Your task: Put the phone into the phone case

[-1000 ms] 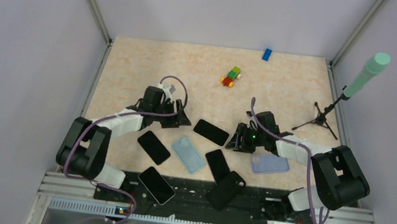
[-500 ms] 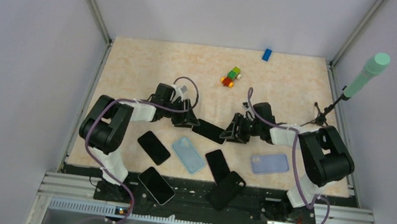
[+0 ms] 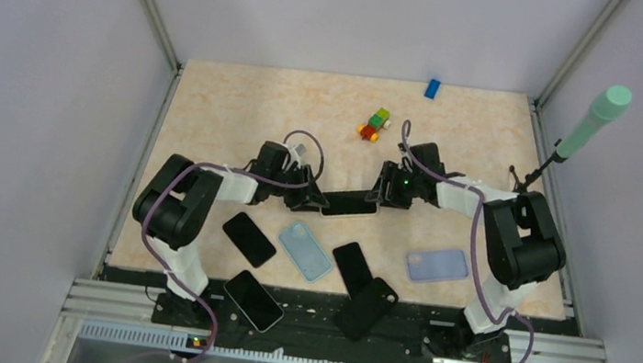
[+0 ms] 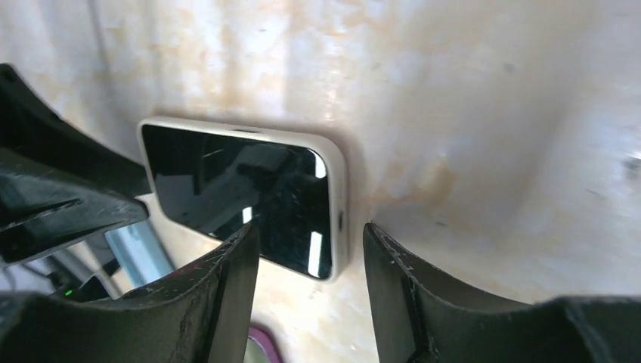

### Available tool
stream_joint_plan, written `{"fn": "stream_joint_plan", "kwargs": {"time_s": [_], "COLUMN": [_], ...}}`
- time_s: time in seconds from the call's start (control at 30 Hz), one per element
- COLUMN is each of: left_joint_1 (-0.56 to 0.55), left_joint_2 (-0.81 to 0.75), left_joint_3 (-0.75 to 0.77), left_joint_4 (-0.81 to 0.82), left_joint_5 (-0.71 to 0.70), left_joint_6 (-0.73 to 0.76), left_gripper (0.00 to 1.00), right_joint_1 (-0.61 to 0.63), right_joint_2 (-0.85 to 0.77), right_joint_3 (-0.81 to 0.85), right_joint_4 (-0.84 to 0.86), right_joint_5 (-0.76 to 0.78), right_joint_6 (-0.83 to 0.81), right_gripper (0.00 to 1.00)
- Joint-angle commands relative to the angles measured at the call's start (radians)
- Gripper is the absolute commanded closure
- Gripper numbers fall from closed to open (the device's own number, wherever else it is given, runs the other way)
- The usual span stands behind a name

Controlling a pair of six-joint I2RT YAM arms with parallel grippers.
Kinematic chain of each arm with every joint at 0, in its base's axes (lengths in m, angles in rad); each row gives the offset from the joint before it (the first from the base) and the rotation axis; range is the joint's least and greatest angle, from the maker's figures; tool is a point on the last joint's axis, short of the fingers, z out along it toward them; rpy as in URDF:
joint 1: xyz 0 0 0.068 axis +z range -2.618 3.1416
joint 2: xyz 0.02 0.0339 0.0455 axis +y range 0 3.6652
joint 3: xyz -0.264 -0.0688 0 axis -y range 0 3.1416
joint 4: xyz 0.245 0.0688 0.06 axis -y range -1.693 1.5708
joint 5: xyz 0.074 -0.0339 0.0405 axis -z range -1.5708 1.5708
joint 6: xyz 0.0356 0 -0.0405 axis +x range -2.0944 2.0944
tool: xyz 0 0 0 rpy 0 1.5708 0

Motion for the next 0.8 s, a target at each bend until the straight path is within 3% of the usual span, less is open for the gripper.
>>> {"fn": "stream_joint_plan", "kwargs": {"time_s": [0.0, 0.23, 0.6, 0.77], "left_joint_1": [-0.031, -0.102, -0.182, -0.182], "left_joint_2": [0.046, 0.144, 0.389, 0.378], "left_joint_3": [0.012, 0.131, 0.527, 0.573], "left_joint_4": [0.007, -0.037, -0.111, -0.129], "left_joint_5": [-0.038, -0.050, -0.057, -0.060], "left_joint_6": [-0.052, -0.091, -0.179, -0.166], "left_gripper": [0.57, 0.59, 0.59, 0.58], "right_joint_1": [0.009, 0.009, 0.008, 0.008], "right_joint_2": [-0.083, -0.262, -0.536, -0.605], "right_joint_3": [0.032, -0.024, -0.209, -0.268], "right_joint_4": [-0.153, -0.216, -0.212, -0.226], "right_joint_5": [0.188, 0.147, 0.005, -0.006], "right_joint_6": [-0.083, -0.067, 0.031, 0.041], "right_gripper": [0.47, 0.44, 0.42, 0.42]}}
